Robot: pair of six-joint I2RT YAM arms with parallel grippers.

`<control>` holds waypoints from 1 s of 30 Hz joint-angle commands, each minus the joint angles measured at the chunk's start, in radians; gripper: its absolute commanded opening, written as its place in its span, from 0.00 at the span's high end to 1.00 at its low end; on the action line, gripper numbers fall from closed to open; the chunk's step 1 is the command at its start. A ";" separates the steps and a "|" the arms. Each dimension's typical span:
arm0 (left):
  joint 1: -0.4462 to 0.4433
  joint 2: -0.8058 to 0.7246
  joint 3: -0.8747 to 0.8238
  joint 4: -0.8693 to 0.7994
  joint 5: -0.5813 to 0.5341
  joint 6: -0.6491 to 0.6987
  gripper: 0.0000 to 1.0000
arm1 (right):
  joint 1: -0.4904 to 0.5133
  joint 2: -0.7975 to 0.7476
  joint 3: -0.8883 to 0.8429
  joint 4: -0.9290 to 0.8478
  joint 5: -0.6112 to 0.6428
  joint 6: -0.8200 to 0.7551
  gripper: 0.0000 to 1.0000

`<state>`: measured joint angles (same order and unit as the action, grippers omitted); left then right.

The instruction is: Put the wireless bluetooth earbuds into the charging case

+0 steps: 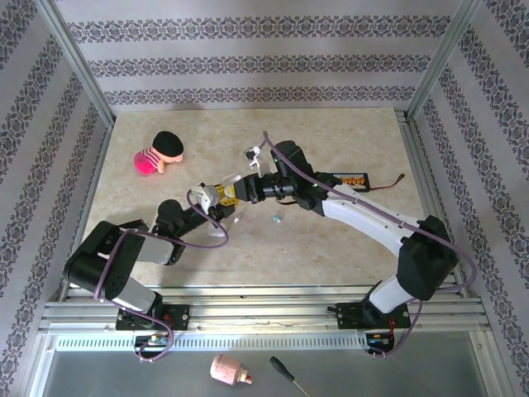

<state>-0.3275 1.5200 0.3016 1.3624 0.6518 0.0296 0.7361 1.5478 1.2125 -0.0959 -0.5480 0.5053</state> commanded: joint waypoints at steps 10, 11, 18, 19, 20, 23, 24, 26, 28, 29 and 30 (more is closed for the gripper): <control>-0.023 -0.014 0.008 0.065 -0.010 0.071 0.73 | 0.024 0.071 0.063 -0.064 0.088 -0.061 0.83; -0.023 -0.015 0.007 0.065 -0.021 0.073 0.74 | 0.023 0.070 0.058 -0.062 0.089 -0.062 0.83; -0.024 -0.008 0.020 0.066 -0.036 0.078 0.73 | 0.027 0.090 0.042 -0.056 0.081 -0.050 0.83; -0.023 -0.009 0.022 0.066 -0.037 0.078 0.74 | 0.028 0.093 0.042 -0.051 0.079 -0.049 0.83; -0.023 -0.010 0.021 0.065 -0.035 0.079 0.74 | 0.030 0.097 0.043 -0.051 0.079 -0.048 0.83; -0.023 -0.013 0.022 0.066 -0.032 0.081 0.74 | 0.030 0.116 0.051 -0.048 0.073 -0.037 0.83; -0.023 -0.013 0.022 0.065 -0.035 0.081 0.74 | 0.031 0.121 0.054 -0.046 0.069 -0.031 0.83; -0.023 -0.014 0.022 0.066 -0.039 0.082 0.74 | 0.035 0.126 0.056 -0.047 0.064 -0.022 0.82; -0.023 -0.018 0.020 0.066 -0.039 0.082 0.74 | 0.035 0.125 0.053 -0.053 0.072 -0.017 0.82; -0.023 -0.020 0.019 0.066 -0.040 0.084 0.73 | 0.035 0.122 0.051 -0.057 0.079 -0.015 0.82; -0.024 -0.022 0.018 0.066 -0.042 0.084 0.73 | 0.033 0.116 0.049 -0.062 0.088 -0.014 0.82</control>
<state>-0.3393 1.5234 0.3016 1.3502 0.6056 0.0986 0.7555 1.6485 1.2549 -0.1223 -0.4747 0.4763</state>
